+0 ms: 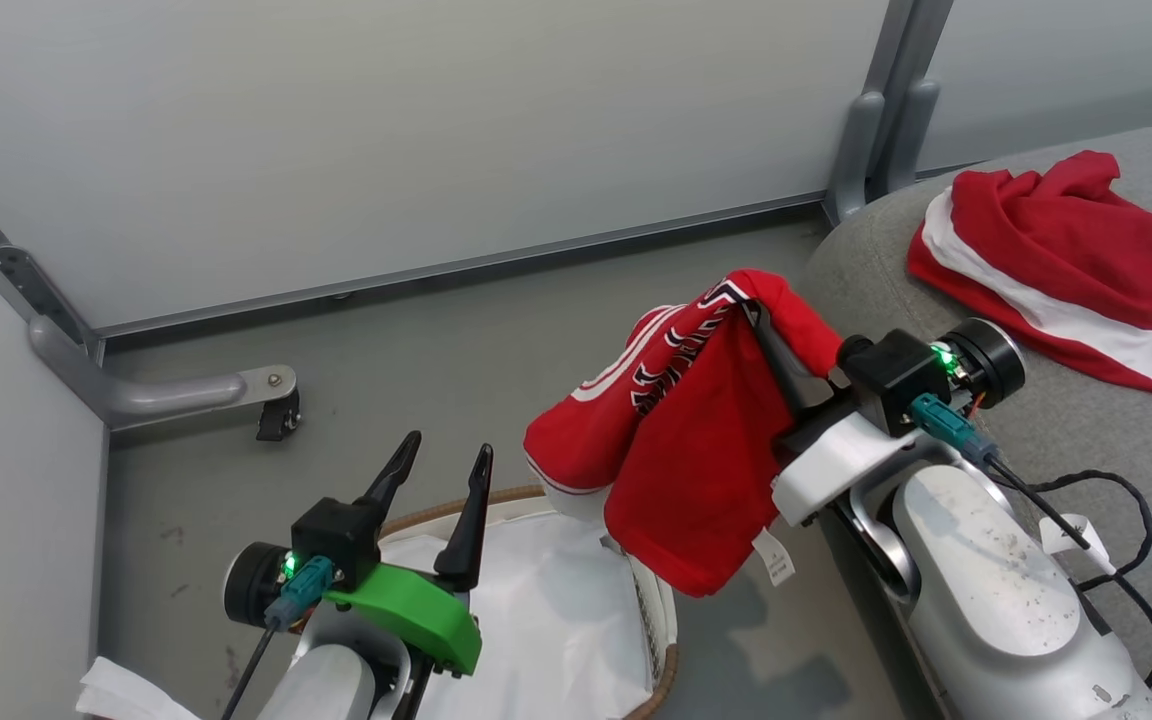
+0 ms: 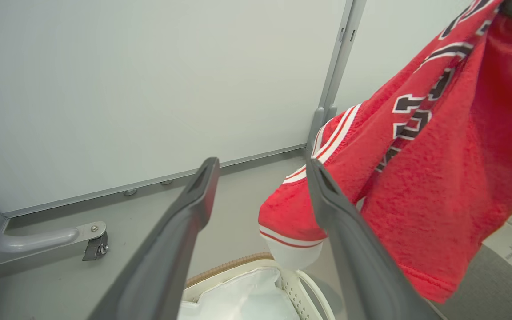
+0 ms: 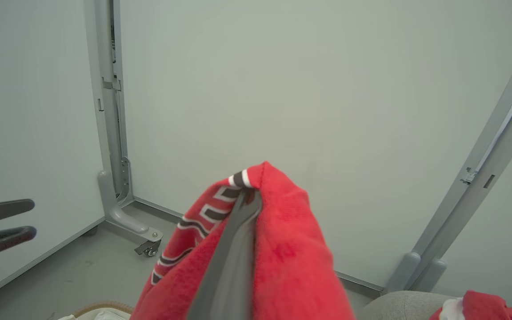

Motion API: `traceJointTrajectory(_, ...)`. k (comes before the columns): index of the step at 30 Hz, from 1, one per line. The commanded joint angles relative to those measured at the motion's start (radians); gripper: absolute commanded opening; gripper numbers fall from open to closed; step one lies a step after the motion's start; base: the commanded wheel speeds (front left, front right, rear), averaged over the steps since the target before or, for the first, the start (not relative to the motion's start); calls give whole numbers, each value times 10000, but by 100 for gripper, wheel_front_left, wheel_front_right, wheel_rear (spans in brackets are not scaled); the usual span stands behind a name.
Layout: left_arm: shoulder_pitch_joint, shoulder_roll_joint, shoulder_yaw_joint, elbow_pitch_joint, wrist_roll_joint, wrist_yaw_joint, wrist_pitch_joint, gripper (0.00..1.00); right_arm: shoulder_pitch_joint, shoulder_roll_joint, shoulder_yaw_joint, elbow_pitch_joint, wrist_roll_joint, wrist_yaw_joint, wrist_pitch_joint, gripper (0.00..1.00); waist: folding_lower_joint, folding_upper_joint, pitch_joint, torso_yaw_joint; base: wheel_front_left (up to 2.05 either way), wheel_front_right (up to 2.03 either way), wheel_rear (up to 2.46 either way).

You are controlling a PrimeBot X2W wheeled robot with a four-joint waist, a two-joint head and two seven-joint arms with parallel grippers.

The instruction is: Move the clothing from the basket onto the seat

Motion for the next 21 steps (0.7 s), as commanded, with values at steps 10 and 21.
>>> traceJointTrajectory(10, 107, -275, 531, -204, 771, -267, -7, 100, -333, 9, -403, -152, -238, -13, -24, 0, 0, 0, 610, -973, 0, 0, 0)
traceJointTrajectory(21, -288, -431, 196, -252, 1158, -342, -7, 100, -516, -227, -729, -285, -290, -14, -24, 0, 0, 0, 1175, -3185, 0, 0, 0)
